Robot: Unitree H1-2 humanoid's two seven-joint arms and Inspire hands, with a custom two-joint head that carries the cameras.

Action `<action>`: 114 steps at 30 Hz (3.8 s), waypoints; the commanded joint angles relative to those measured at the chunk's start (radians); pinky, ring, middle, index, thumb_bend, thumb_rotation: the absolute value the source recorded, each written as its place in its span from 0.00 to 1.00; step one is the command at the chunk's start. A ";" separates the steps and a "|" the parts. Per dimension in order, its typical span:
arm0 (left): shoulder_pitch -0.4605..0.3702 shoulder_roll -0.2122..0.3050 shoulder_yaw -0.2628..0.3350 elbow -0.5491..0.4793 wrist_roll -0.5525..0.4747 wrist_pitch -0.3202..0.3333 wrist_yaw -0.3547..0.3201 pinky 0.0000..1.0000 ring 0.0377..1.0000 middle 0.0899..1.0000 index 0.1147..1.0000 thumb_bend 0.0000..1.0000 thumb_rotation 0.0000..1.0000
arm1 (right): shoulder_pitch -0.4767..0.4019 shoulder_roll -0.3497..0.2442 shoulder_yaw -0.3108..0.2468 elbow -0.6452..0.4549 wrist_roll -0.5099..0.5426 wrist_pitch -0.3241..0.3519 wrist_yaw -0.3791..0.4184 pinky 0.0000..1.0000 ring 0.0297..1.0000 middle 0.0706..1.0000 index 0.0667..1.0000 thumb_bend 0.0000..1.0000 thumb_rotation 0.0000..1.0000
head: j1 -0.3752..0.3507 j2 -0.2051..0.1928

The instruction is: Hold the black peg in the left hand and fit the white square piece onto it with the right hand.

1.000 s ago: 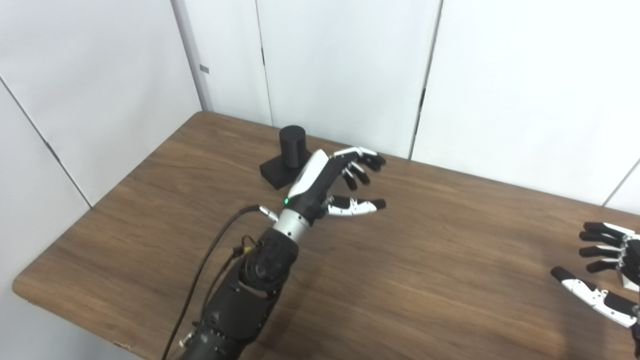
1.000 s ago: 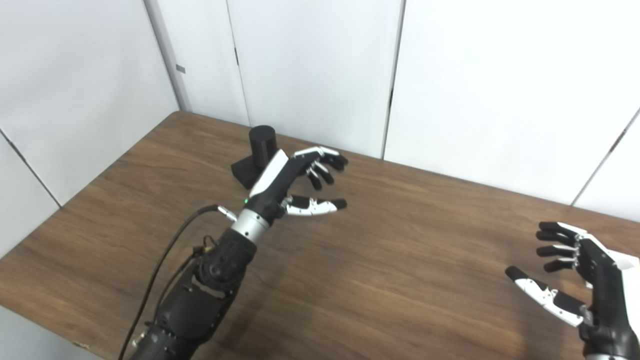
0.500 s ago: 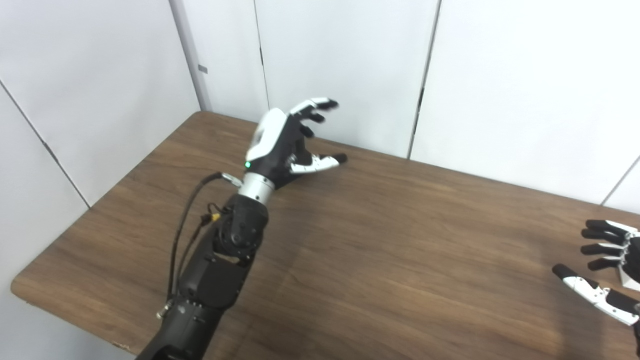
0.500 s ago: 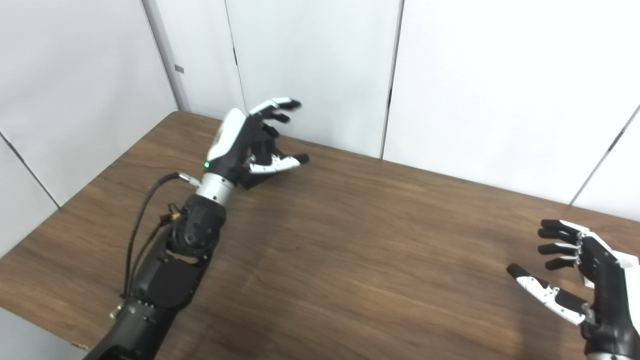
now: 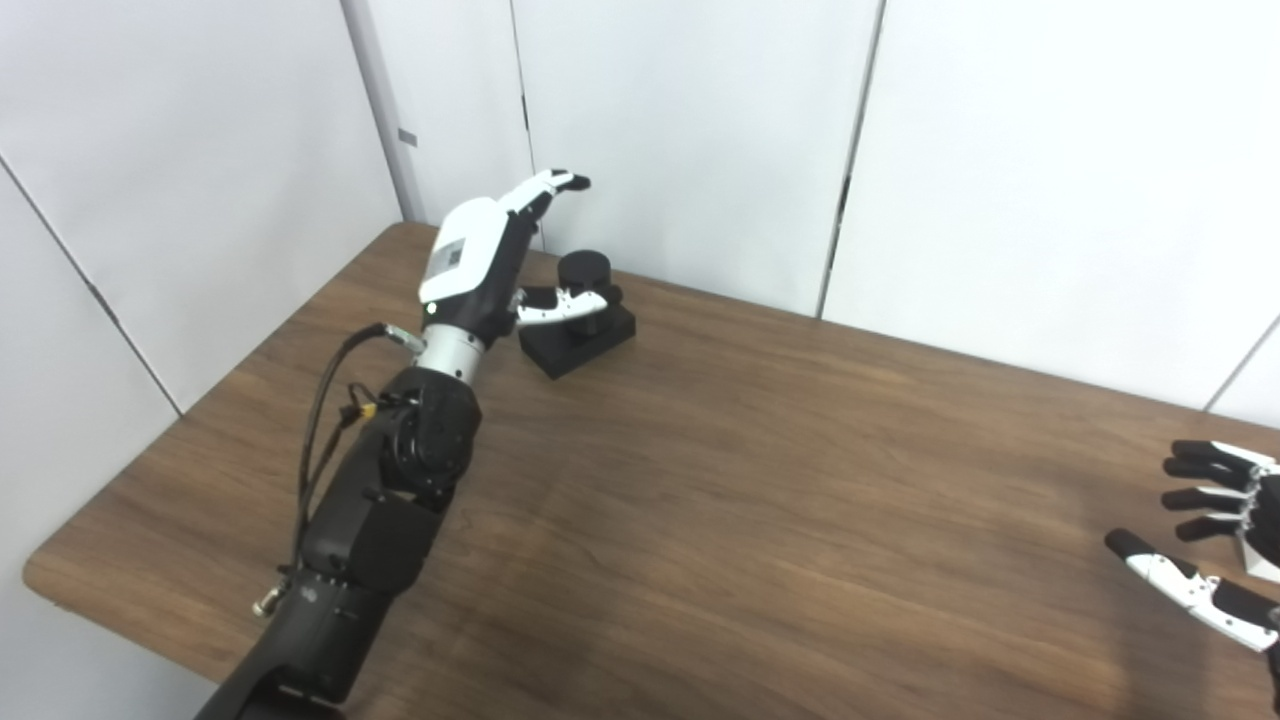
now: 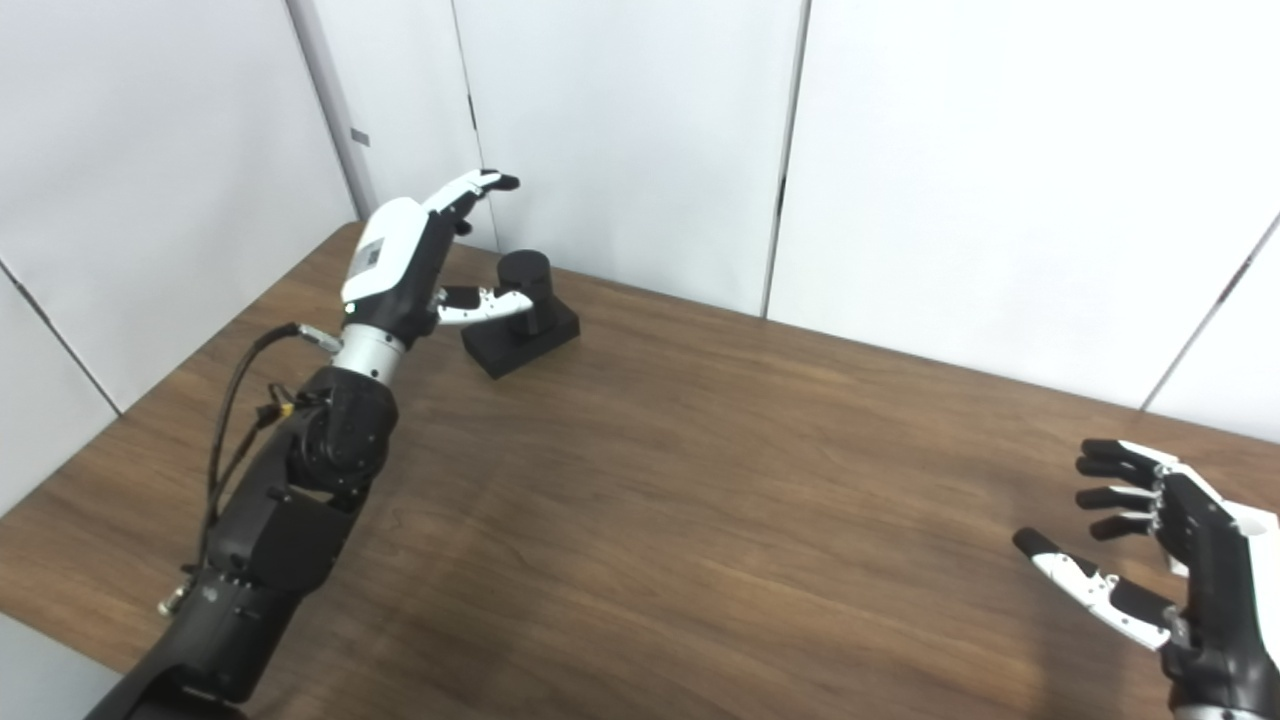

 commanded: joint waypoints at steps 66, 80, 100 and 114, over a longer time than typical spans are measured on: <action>-0.210 0.125 -0.259 0.296 0.158 0.336 -0.185 0.86 1.00 1.00 0.83 1.00 0.56 | -0.016 0.002 -0.004 -0.126 -0.062 0.049 0.014 0.47 0.56 0.62 0.64 0.63 0.00 | -0.030 0.033; -0.253 0.129 -0.315 0.388 0.147 0.325 -0.166 0.84 1.00 1.00 0.80 1.00 0.58 | -0.009 0.002 -0.003 -0.120 -0.058 0.031 0.009 0.47 0.56 0.62 0.64 0.62 0.00 | -0.033 0.036; -0.249 0.134 -0.334 0.450 0.145 0.341 -0.142 0.83 0.98 0.99 0.78 1.00 0.54 | -0.005 -0.007 -0.014 -0.124 -0.033 0.034 0.015 0.48 0.57 0.63 0.64 0.59 0.00 | -0.032 0.050; -0.224 0.133 -0.330 0.461 0.112 0.301 -0.122 0.78 0.94 0.92 0.70 0.87 0.48 | -0.007 -0.015 -0.025 -0.087 -0.014 -0.020 0.006 0.47 0.56 0.62 0.63 0.57 0.00 | -0.030 0.059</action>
